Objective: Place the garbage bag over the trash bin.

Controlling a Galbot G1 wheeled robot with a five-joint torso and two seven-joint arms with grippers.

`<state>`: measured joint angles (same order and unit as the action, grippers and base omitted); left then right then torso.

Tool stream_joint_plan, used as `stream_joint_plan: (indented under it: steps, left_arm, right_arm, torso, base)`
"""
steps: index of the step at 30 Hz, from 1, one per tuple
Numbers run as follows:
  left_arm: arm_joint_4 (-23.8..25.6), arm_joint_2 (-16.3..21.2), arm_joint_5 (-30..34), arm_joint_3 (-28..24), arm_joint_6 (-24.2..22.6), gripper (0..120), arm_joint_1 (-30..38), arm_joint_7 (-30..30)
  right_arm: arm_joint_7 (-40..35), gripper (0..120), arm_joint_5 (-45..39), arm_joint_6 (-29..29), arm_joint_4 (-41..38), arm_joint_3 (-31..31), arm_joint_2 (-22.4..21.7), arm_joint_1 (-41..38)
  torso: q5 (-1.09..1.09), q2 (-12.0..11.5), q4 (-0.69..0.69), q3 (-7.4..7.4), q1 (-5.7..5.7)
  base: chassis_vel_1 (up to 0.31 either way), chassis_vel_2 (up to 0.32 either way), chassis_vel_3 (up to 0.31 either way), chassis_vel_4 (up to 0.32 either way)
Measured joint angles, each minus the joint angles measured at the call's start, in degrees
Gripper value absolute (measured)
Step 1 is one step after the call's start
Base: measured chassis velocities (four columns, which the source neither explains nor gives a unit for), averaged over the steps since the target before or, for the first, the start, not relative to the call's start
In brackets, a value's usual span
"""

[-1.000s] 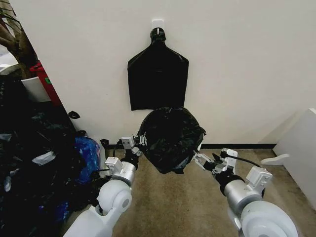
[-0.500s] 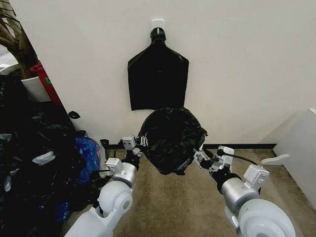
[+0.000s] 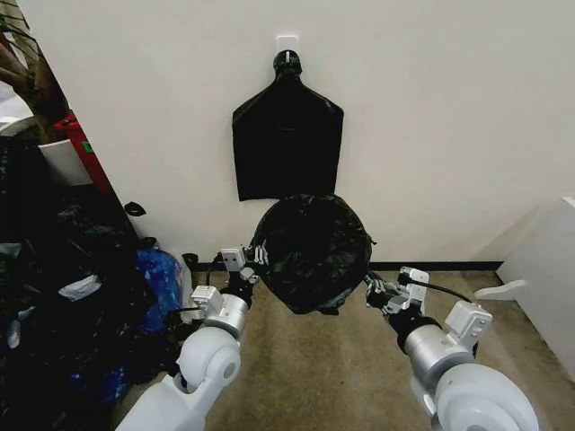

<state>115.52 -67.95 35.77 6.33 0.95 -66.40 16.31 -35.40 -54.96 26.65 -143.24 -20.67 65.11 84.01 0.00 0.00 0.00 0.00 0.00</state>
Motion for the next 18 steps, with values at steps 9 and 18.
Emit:
stream_joint_plan:
  steps: [9,18]
  left_arm:
    - [0.39,0.03,5.60,1.31,-0.47,4,0.28,0.29]
    - [2.35,0.37,13.68,1.89,-2.06,4,-0.41,-0.06]
  right_arm:
    - [0.64,0,1.23,-0.43,0.02,-1.50,-0.34,-0.17]
    - [8.63,0,6.38,-1.43,7.70,-0.96,0.05,-2.08]
  torso:
    - [0.00,0.00,0.00,0.00,0.00]
    - [0.00,0.00,0.00,0.00,0.00]
  base:
    - [0.000,0.000,0.000,0.000]
    - [0.000,0.000,0.000,0.000]
